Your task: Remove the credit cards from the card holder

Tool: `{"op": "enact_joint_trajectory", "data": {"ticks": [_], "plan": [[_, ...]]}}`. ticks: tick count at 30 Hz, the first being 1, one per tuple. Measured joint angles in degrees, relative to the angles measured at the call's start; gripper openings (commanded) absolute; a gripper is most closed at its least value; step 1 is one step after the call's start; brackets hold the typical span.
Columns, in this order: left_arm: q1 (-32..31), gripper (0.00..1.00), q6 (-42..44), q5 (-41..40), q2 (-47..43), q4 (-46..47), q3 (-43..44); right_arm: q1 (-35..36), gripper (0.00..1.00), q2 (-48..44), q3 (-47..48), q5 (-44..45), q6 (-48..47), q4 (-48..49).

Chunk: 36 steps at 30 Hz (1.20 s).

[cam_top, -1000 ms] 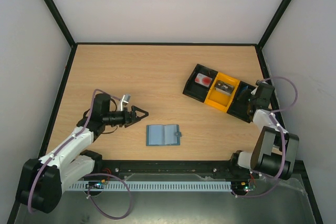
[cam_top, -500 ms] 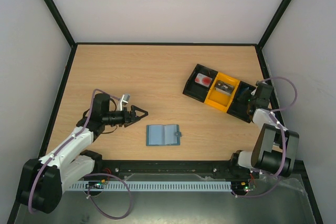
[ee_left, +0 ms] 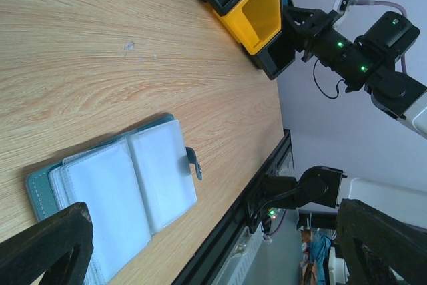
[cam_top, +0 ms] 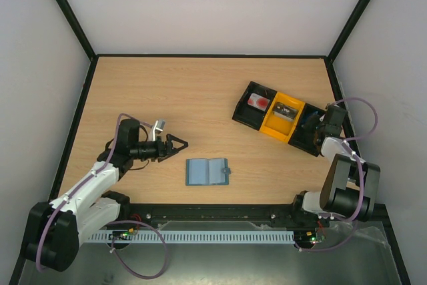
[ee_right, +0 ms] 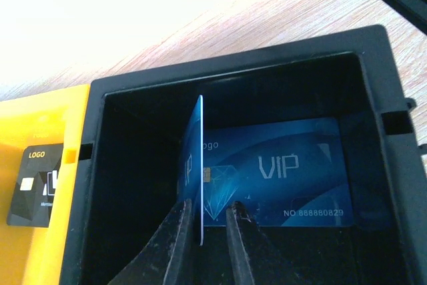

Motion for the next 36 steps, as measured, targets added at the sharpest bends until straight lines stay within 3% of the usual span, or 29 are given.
{"op": "enact_joint_trajectory", "data": {"ticks": [3,7,15,36], "plan": [[0.00,1.00,-0.11,0.00,-0.02,0.26,-0.28,0.00,0.12,0.11,0.48,0.83,0.02,-0.11],[0.00,1.00,-0.24,0.00,-0.02,0.59,-0.70,0.00,0.03,0.11,0.83,1.49,-0.11,-0.07],[0.00,1.00,-0.79,0.00,-0.02,1.09,-1.01,0.00,0.02,0.02,0.85,2.32,0.00,0.07],[0.33,1.00,-0.76,0.02,0.83,1.27,-1.01,0.00,0.15,1.44,3.02,7.54,0.46,0.15]]}}
